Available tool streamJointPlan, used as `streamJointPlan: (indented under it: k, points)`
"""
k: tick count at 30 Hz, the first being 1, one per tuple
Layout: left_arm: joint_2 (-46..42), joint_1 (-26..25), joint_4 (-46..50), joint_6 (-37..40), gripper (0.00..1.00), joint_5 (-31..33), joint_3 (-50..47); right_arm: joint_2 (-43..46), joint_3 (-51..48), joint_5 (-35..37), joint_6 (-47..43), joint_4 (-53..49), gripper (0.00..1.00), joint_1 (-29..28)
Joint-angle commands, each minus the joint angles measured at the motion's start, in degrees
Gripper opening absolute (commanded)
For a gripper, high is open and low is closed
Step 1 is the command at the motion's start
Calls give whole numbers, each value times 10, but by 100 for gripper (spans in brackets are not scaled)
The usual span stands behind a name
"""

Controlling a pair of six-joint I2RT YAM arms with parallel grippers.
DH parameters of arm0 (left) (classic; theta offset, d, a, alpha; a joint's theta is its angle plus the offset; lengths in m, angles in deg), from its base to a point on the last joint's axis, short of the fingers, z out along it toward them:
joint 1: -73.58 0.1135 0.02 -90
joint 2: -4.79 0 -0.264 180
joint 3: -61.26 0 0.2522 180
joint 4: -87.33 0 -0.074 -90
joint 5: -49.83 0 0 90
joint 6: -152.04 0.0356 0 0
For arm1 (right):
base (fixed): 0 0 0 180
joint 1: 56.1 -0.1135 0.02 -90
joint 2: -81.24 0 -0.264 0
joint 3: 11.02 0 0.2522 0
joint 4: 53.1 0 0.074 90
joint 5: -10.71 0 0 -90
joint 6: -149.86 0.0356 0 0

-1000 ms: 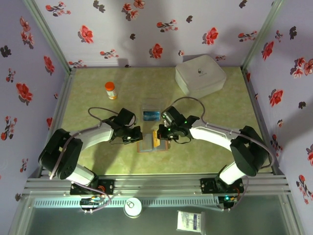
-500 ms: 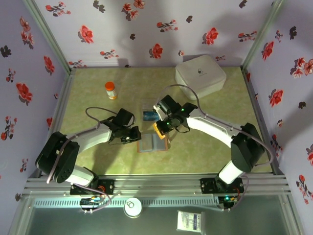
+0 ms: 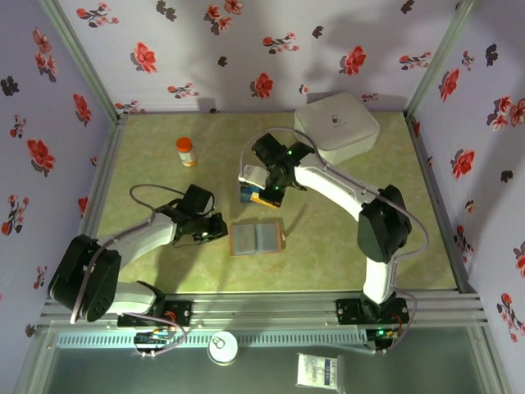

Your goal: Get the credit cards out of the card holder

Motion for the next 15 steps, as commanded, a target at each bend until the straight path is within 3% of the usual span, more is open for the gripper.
streamJointPlan:
  k: [1, 15]
  points:
    - [-19, 13, 21, 14, 9, 1, -12, -36, 72, -21, -76, -59, 0, 23]
    - [-43, 46, 29, 28, 9, -8, -28, -226, 361, -72, -126, -156, 0, 64]
